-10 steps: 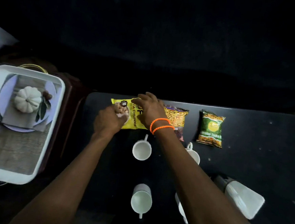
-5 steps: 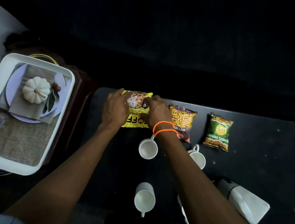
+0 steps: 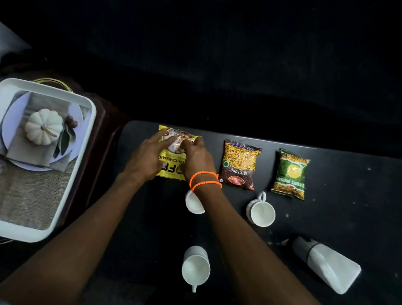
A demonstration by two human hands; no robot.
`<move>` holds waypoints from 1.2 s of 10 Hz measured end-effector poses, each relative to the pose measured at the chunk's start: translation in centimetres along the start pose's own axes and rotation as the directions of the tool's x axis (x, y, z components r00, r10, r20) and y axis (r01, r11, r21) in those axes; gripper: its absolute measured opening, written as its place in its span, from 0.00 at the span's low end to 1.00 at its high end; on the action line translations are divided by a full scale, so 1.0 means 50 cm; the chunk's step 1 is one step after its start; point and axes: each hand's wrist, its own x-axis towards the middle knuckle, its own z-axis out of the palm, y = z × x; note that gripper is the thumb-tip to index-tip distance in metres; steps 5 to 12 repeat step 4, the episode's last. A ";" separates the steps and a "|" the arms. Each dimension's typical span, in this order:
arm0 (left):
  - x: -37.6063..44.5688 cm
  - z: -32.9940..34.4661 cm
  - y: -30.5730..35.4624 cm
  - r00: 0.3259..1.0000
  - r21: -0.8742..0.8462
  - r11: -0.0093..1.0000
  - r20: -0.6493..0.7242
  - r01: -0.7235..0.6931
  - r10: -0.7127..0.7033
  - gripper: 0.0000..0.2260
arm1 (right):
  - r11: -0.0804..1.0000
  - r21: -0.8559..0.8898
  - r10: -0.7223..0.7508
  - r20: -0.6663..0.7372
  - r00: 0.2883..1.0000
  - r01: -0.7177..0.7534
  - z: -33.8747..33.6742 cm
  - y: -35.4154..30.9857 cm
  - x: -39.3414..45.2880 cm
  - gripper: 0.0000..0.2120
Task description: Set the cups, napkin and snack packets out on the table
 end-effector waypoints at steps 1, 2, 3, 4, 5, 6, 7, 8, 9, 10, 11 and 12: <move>-0.003 -0.002 0.006 1.000 0.006 1.000 0.007 0.009 -0.009 0.39 | 0.999 0.029 0.014 -0.014 1.000 -0.013 0.003 -0.003 -0.007 0.26; 0.000 -0.005 0.001 1.000 0.019 1.000 0.025 -0.007 0.006 0.39 | 0.997 0.069 0.043 -0.005 0.999 -0.042 0.001 0.001 -0.004 0.25; 0.000 -0.015 0.003 0.999 0.021 0.998 -0.009 -0.053 0.053 0.39 | 0.998 0.052 -0.018 -0.038 0.999 0.020 -0.012 0.004 -0.021 0.23; 0.007 -0.032 0.007 0.989 0.000 0.997 -0.125 -0.083 0.082 0.37 | 0.998 -0.041 -0.056 -0.206 0.977 0.049 -0.033 0.022 -0.029 0.21; 0.007 -0.032 0.007 0.989 0.000 0.997 -0.125 -0.083 0.082 0.37 | 0.998 -0.041 -0.056 -0.206 0.977 0.049 -0.033 0.022 -0.029 0.21; 0.007 -0.032 0.007 0.989 0.000 0.997 -0.125 -0.083 0.082 0.37 | 0.998 -0.041 -0.056 -0.206 0.977 0.049 -0.033 0.022 -0.029 0.21; 0.007 -0.032 0.007 0.989 0.000 0.997 -0.125 -0.083 0.082 0.37 | 0.998 -0.041 -0.056 -0.206 0.977 0.049 -0.033 0.022 -0.029 0.21; 0.007 -0.032 0.007 0.989 0.000 0.997 -0.125 -0.083 0.082 0.37 | 0.998 -0.041 -0.056 -0.206 0.977 0.049 -0.033 0.022 -0.029 0.21; 0.007 -0.032 0.007 0.989 0.000 0.997 -0.125 -0.083 0.082 0.37 | 0.998 -0.041 -0.056 -0.206 0.977 0.049 -0.033 0.022 -0.029 0.21; 0.007 -0.032 0.007 0.989 0.000 0.997 -0.125 -0.083 0.082 0.37 | 0.998 -0.041 -0.056 -0.206 0.977 0.049 -0.033 0.022 -0.029 0.21; 0.007 -0.032 0.007 0.989 0.000 0.997 -0.125 -0.083 0.082 0.37 | 0.998 -0.041 -0.056 -0.206 0.977 0.049 -0.033 0.022 -0.029 0.21; 0.007 -0.032 0.007 0.989 0.000 0.997 -0.125 -0.083 0.082 0.37 | 0.998 -0.041 -0.056 -0.206 0.977 0.049 -0.033 0.022 -0.029 0.21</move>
